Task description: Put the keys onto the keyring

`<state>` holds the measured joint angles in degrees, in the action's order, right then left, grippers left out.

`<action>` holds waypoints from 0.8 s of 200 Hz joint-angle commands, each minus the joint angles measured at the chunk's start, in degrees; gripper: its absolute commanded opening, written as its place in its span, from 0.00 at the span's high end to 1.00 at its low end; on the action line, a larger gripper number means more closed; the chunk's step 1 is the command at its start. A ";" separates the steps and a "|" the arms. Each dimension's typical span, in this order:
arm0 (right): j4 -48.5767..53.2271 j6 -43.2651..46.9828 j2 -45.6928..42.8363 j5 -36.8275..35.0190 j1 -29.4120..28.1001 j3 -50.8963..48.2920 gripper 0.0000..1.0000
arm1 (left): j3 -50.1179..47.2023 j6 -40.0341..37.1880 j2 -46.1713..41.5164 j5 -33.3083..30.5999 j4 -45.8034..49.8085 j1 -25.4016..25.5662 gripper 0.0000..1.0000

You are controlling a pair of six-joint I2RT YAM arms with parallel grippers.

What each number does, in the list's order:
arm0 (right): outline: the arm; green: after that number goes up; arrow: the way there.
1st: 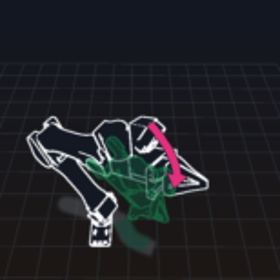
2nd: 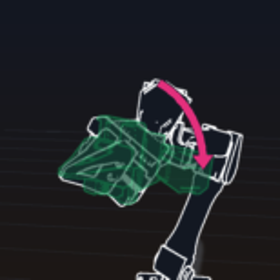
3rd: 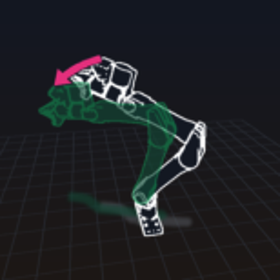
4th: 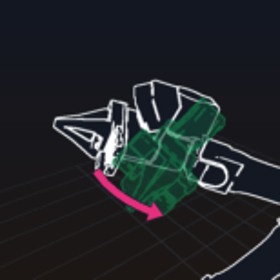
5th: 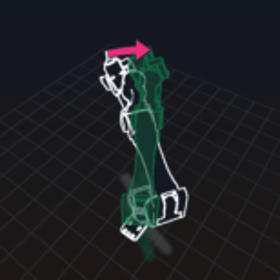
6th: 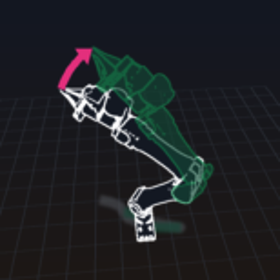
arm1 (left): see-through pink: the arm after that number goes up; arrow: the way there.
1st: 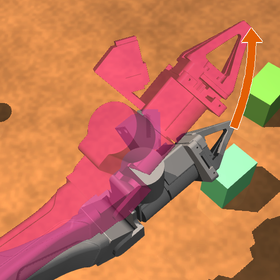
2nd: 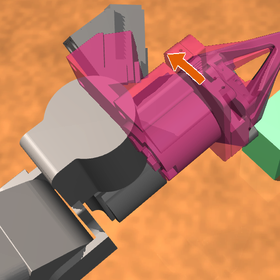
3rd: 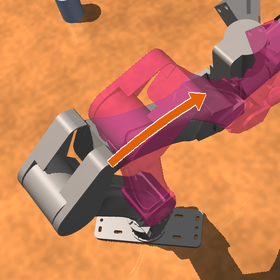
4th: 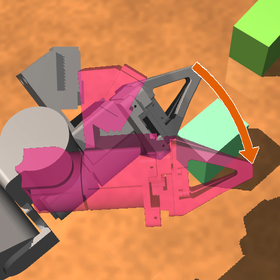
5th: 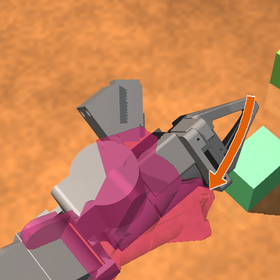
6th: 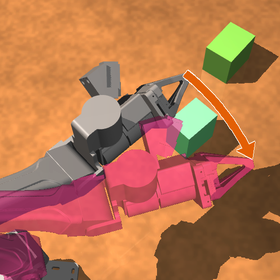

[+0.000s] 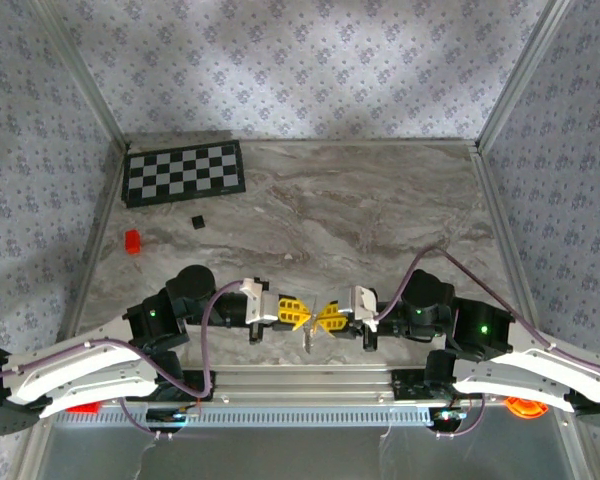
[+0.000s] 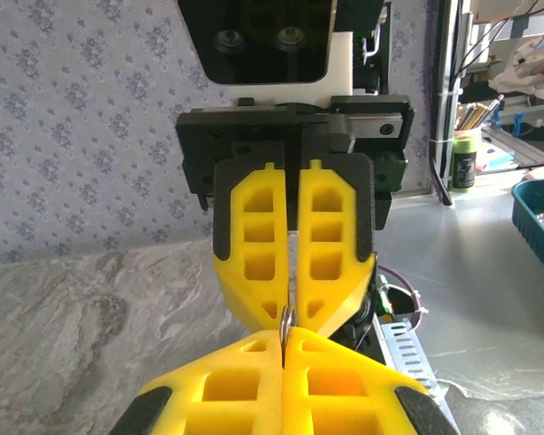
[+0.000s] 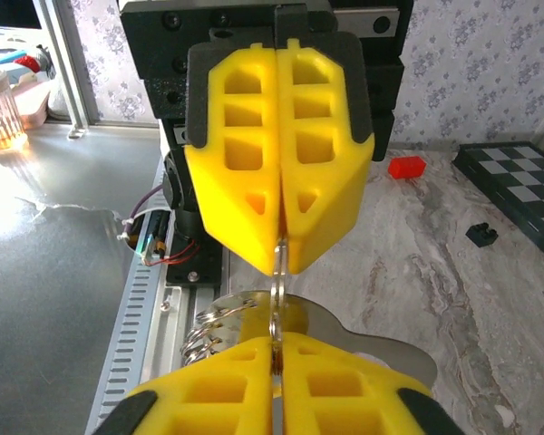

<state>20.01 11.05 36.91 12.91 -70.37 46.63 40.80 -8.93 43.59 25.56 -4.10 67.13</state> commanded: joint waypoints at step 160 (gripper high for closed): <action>-0.55 -0.09 -0.44 0.61 0.41 0.38 0.75 | -0.85 2.27 -0.64 3.10 -7.95 0.01 1.00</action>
<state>20.08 11.16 38.22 13.32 -70.24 46.63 39.13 -6.76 43.59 27.70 -8.34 67.13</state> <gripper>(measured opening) 0.215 0.047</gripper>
